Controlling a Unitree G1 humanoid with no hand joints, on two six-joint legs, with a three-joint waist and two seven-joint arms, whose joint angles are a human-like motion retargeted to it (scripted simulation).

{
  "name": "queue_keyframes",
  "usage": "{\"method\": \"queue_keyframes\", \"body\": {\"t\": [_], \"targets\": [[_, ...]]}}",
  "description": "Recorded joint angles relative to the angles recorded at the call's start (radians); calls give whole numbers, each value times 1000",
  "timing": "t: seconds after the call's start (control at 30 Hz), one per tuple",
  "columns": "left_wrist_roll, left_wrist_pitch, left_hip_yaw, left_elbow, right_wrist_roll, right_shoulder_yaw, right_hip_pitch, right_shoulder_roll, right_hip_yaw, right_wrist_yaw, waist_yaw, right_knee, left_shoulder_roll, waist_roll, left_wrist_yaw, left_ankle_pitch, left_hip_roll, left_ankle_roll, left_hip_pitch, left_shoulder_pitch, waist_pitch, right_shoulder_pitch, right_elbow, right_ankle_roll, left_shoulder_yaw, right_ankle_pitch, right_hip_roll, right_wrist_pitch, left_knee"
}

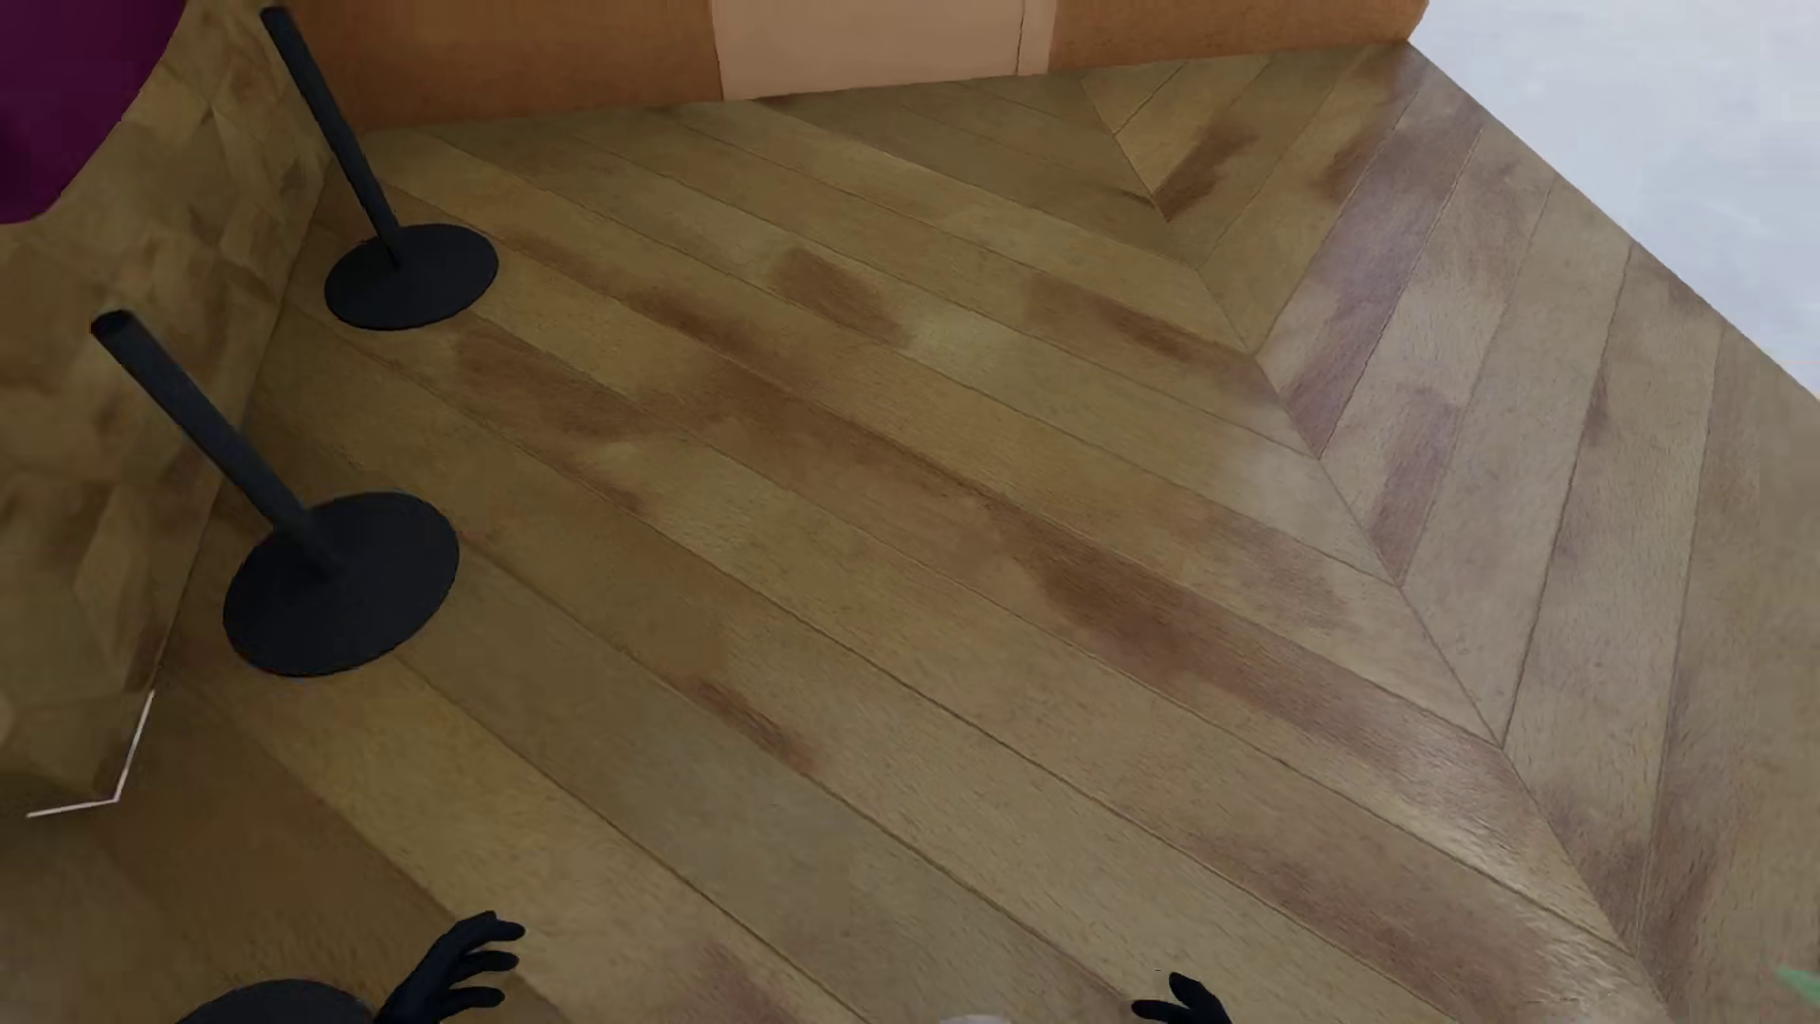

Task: Go around the plant

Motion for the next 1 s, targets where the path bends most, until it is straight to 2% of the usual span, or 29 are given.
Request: {"method": "queue_keyframes", "body": {"t": [0.03, 0.07, 0.1, 0.13, 0.17, 0.2, 0.23, 0.27, 0.3, 0.33, 0.37, 0.4, 0.43, 0.47, 0.5, 0.53, 0.57, 0.6, 0.63, 0.67, 0.7, 0.73, 0.77, 0.8, 0.83, 0.87, 0.9, 0.97, 1.0], "targets": [[-31, 58, 45, -58, 4, 1, -52, -18, -37, 50, -28, -7, -31, -19, 25, -30, 15, -48, 78, 1, -6, 0, 3, 1, -10, 15, -39, -13, -42], [-65, 114, 84, -110, -7, -47, -87, -25, -67, 91, -57, -78, -76, -28, 56, -61, 28, -81, 153, -28, -19, 22, -20, 14, -57, -47, -67, -23, -88], [-96, 132, 72, -121, -29, -38, -117, -42, -47, 106, -74, -181, -113, -39, 73, -67, 16, -57, 181, -95, -38, 76, -54, 30, -68, -85, -79, -39, -89], [-119, 112, 1, -80, -59, -8, -91, -51, -12, 110, -53, -289, -143, -52, 74, -19, -12, -75, 159, -172, -45, 114, 18, 53, -64, -107, -82, -70, -6], [-133, 70, -72, -52, -90, 80, -13, -48, -26, 103, 0, -352, -180, -45, 64, 81, -37, -96, 114, -198, -22, 96, 104, -10, -51, -169, -70, -84, 116], [-127, 47, -90, -66, -135, 94, 28, -59, -32, 84, 57, -360, -148, -21, 41, 80, -64, -105, 61, -162, 20, 52, 80, 11, -60, -174, -62, -58, 124], [-108, 47, -81, -78, -174, 71, 33, -56, -54, 57, 113, -301, -108, 16, 13, 62, -84, -104, 13, -116, 64, 19, 16, 29, -41, -123, -58, -33, 51], [-80, 52, -66, -31, -208, 0, -17, -24, -66, 25, 163, -159, -88, 58, -11, 135, -110, -89, -15, -88, 90, 2, -61, 72, 9, 11, -56, -17, -83], [-54, 76, -59, -18, -229, 10, -82, -12, -29, 5, 165, -63, -55, 54, -20, 112, -122, 7, 15, -46, 90, -1, -69, 99, 36, 143, -52, -32, -92], [-34, 113, -48, -47, -241, 2, -126, -24, 8, 9, 153, -85, -49, 54, -17, 72, -118, 64, 57, -18, 99, -2, -44, 91, 55, 138, -45, -63, -100], [-23, 145, -25, -93, -258, -46, -160, -10, 53, 29, 145, -258, -74, 42, -5, 83, -110, 24, 71, -10, 112, -3, -43, -44, 32, 54, -73, -90, -46], [-13, 163, -29, -88, -279, -26, -139, -30, 64, 50, 148, -414, -127, 49, 3, 141, -104, -39, 23, -42, 99, -5, 13, 82, -17, 14, -110, -119, 77], [-10, 161, -52, -70, -281, 26, -99, -67, 39, 63, 152, -424, -153, 72, -1, 140, -94, -92, -15, -59, 92, -23, 51, 72, -38, -8, -101, -142, 146], [-19, 154, -79, -84, -261, 17, -59, -68, 36, 74, 171, -452, -142, 85, -20, 50, -101, -133, -31, -45, 87, -35, 36, 65, -18, -15, -85, -158, 109], [-34, 158, -70, -114, -225, 2, -21, -37, 27, 76, 201, -471, -127, 96, -43, 8, -100, -161, -52, -58, 80, -2, -15, 59, 0, -22, -77, -180, 74], [-46, 136, -55, -102, -189, 18, 1, -25, 18, 77, 217, -472, -116, 108, -66, -1, -98, -178, -74, -75, 67, 6, -14, 58, 12, -18, -69, -205, 31], [-53, 100, -40, -91, -157, 35, -12, -27, 4, 80, 208, -404, -104, 124, -85, 64, -93, -183, -76, -71, 62, 6, -54, 40, 19, 21, -58, -217, -50], [-58, 50, -34, -44, -134, 20, -70, -23, -7, 87, 173, -265, -81, 137, -91, 218, -67, -163, -40, -67, 53, 21, -118, 56, 22, 119, -36, -215, -195], [-69, 12, -30, -18, -118, 16, -135, -19, 13, 101, 135, -164, -50, 104, -78, 319, -75, -74, -22, -52, 25, 28, -120, 84, 8, 184, -28, -213, -245], [-88, 11, -5, -79, -110, 27, -160, -31, 32, 119, 127, -191, -62, 47, -48, 309, -86, 83, -2, -36, 8, 23, -77, 95, -10, 116, -39, -200, -247], [-96, 10, 5, -108, -115, -9, -137, -57, 56, 138, 153, -350, -100, 8, -24, 277, -87, 115, -11, -49, -12, 19, -11, 94, -32, 27, -75, -174, -208], [-89, 9, -5, -101, -121, -39, -114, -73, 40, 138, 179, -434, -135, -12, -10, 195, -88, 97, -28, -62, -31, 13, 48, 99, -58, 73, -104, -139, -158], [-65, 17, -28, -90, -120, -18, -103, -73, 30, 122, 171, -441, -117, -21, -13, 134, -92, 48, -28, -41, -35, -10, 26, 95, -72, 72, -102, -85, -139], [-32, 48, -45, -90, -115, -29, -89, -53, 29, 118, 159, -459, -102, -24, -33, 166, -96, -16, -11, -6, -35, -17, -14, 94, -41, 78, -99, -47, -165], [-5, 92, -52, -90, -109, -29, -71, -50, 24, 120, 164, -491, -92, -9, -57, 173, -82, -65, -3, 13, -35, -12, -23, 94, -18, 94, -86, -29, -174], [9, 137, -51, -88, -103, -28, -59, -35, 24, 121, 168, -521, -82, -2, -79, 162, -82, -75, 3, 10, -34, -2, -12, 97, -9, 111, -86, -27, -189], [7, 152, -50, -88, -96, -21, -39, -36, 22, 125, 178, -551, -90, 15, -96, 159, -79, -53, 17, 13, -27, 16, -10, 101, -3, 118, -83, -39, -205], [-32, 151, -50, -83, -85, -4, -25, -39, 18, 128, 172, -557, -82, 27, -117, 261, -96, 37, 57, 13, -4, -10, 1, 90, -7, 72, -93, -72, -279], [-57, 140, -53, -78, -85, -20, -34, -47, 23, 131, 181, -524, -70, 25, -114, 295, -98, 36, 57, 13, -6, -10, -8, 17, -26, 17, -87, -96, -298]]}}
